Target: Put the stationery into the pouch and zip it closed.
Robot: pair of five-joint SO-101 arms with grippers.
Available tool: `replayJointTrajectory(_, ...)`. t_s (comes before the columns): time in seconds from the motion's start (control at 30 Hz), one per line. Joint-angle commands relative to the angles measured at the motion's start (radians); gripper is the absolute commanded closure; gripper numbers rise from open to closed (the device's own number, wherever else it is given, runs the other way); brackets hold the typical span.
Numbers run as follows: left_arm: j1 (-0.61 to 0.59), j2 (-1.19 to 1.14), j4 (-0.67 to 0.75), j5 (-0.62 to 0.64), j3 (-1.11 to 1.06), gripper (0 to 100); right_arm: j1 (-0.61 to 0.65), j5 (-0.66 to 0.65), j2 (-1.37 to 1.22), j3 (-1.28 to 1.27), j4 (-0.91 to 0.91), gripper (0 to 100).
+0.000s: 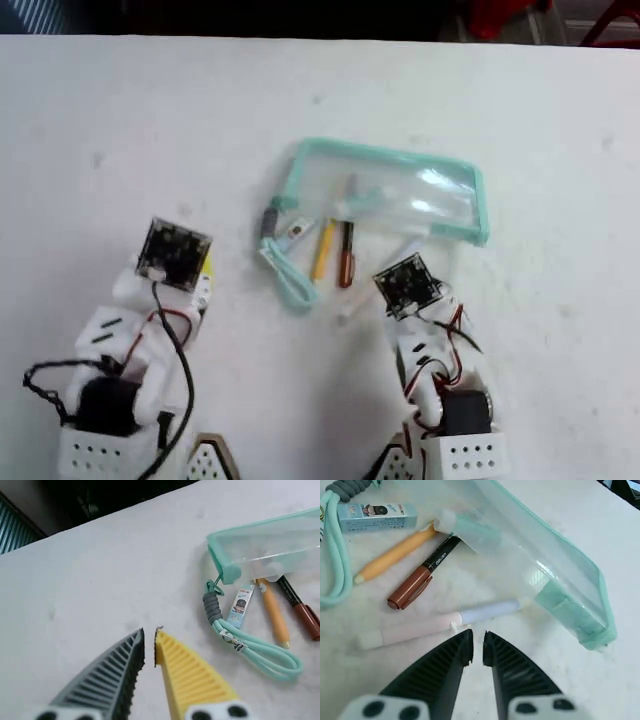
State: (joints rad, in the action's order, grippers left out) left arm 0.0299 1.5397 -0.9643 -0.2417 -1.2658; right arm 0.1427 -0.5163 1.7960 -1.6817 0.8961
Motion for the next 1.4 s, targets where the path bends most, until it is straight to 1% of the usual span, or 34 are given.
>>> replayJointTrajectory(0.0, 0.004, -0.343, 0.031, 0.074, 0.203, 93, -0.016, -0.008, 0.004, -0.008, 0.001, 95.4)
replayJointTrajectory(0.1, 0.007, -0.526, 0.075, 0.123, 0.221, 93, -0.018, -0.008, 0.005, -0.008, -0.001, 95.4)
replayJointTrajectory(0.2, 0.012, -0.668, 0.157, 0.127, 0.189, 93, -0.013, -0.008, 0.005, -0.008, -0.001, 95.4)
replayJointTrajectory(0.27, 0.004, -0.716, 0.203, 0.126, 0.173, 93, -0.012, -0.012, 0.005, -0.008, -0.001, 95.4)
replayJointTrajectory(0.43, -0.044, -0.700, 0.229, 0.124, 0.130, 93, -0.019, -0.020, 0.007, 0.035, 0.004, 95.3)
replayJointTrajectory(0.6, -0.148, -0.679, 0.265, 0.129, 0.092, 93, -0.008, -0.051, 0.002, 0.166, 0.027, 95.3)
replayJointTrajectory(0.73, -0.163, -0.677, 0.264, 0.132, 0.092, 93, -0.004, -0.063, 0.001, 0.284, 0.077, 95.3)
replayJointTrajectory(0.87, -0.182, -0.676, 0.264, 0.137, 0.098, 93, 0.102, -0.103, 0.001, 0.399, 0.177, 95.3)
replayJointTrajectory(1.0, -0.283, -0.676, 0.264, 0.272, 0.106, 93, 0.219, -0.106, -0.027, 0.482, 0.214, 95.3)
replayJointTrajectory(1.07, -0.334, -0.676, 0.264, 0.321, 0.114, 93, 0.252, -0.104, -0.101, 0.537, 0.205, 95.3)
replayJointTrajectory(1.17, -0.383, -0.676, 0.290, 0.362, 0.114, 93, 0.300, -0.095, -0.308, 0.660, 0.179, 95.3)
replayJointTrajectory(1.27, -0.418, -0.676, 0.330, 0.368, 0.109, 93, 0.352, -0.031, -0.581, 0.850, 0.183, 95.3)
replayJointTrajectory(1.37, -0.438, -0.676, 0.359, 0.368, 0.097, 93, 0.421, 0.038, -0.835, 1.062, 0.243, 95.3)
